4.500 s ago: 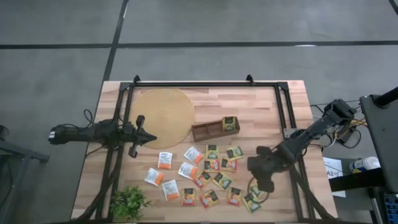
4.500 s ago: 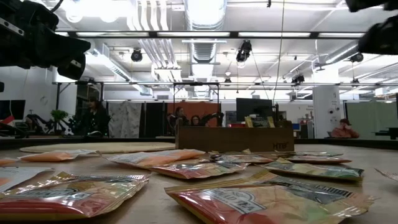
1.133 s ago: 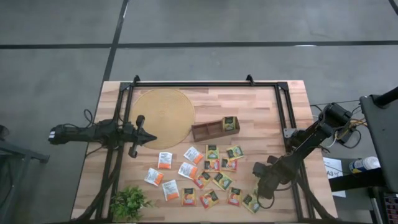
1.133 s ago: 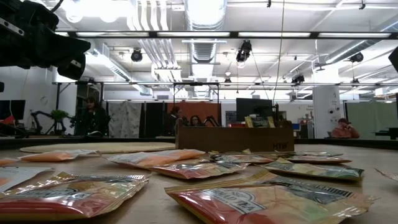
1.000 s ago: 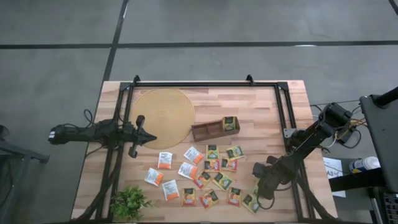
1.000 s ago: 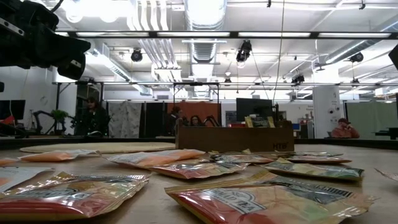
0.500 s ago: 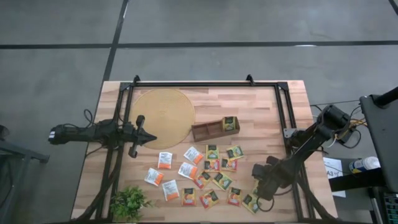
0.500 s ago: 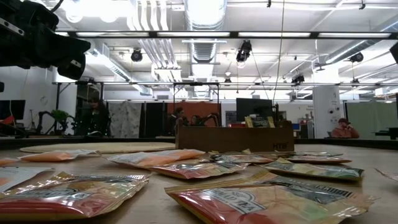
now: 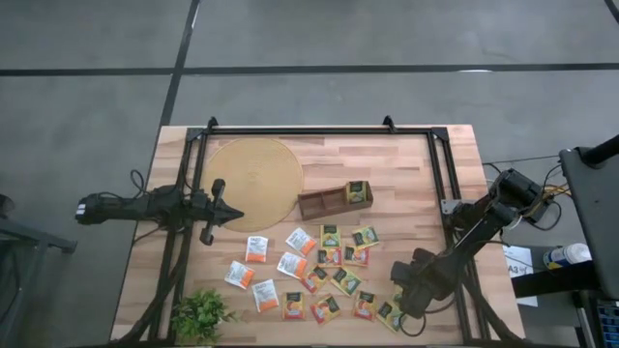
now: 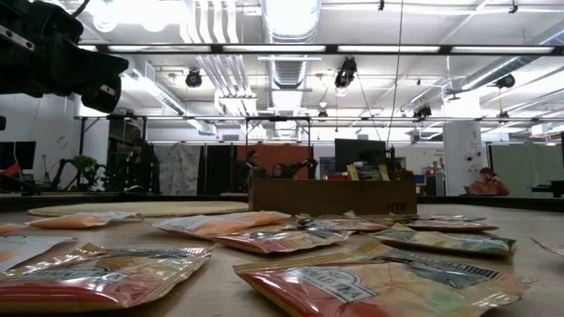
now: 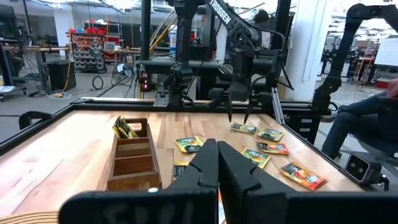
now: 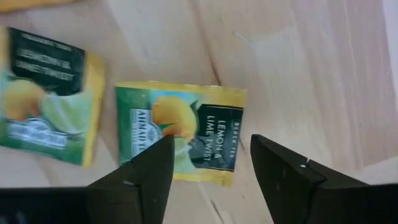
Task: Pick & Place Tea
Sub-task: Put the yellow tea bag into the right section of the wooden organizer
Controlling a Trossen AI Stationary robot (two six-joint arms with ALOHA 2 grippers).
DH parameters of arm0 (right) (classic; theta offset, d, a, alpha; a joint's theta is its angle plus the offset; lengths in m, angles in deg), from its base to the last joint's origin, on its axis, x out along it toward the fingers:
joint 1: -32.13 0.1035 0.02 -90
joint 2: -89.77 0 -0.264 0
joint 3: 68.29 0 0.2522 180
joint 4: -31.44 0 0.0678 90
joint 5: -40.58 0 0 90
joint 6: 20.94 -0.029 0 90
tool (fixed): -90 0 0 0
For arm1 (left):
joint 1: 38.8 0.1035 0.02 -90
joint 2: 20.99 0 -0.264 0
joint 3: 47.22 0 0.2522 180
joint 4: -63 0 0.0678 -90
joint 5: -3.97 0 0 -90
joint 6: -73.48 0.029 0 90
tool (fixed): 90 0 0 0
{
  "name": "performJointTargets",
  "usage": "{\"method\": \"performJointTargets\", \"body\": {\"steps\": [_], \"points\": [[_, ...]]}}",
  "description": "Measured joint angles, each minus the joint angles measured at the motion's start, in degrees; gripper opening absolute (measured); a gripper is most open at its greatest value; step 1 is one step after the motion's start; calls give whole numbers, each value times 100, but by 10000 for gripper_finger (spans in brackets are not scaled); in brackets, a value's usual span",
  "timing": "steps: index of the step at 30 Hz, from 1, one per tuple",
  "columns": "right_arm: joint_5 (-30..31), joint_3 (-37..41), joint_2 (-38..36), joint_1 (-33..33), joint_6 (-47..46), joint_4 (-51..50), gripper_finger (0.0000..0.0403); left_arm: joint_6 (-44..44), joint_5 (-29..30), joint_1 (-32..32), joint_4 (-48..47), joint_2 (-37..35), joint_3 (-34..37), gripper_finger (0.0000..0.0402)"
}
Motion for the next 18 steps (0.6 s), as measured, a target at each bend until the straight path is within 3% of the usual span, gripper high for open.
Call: {"method": "performJointTargets", "body": {"steps": [18], "points": [[20,186,270,-3,232,262,200,0,0,0,2,2,0,0]]}}
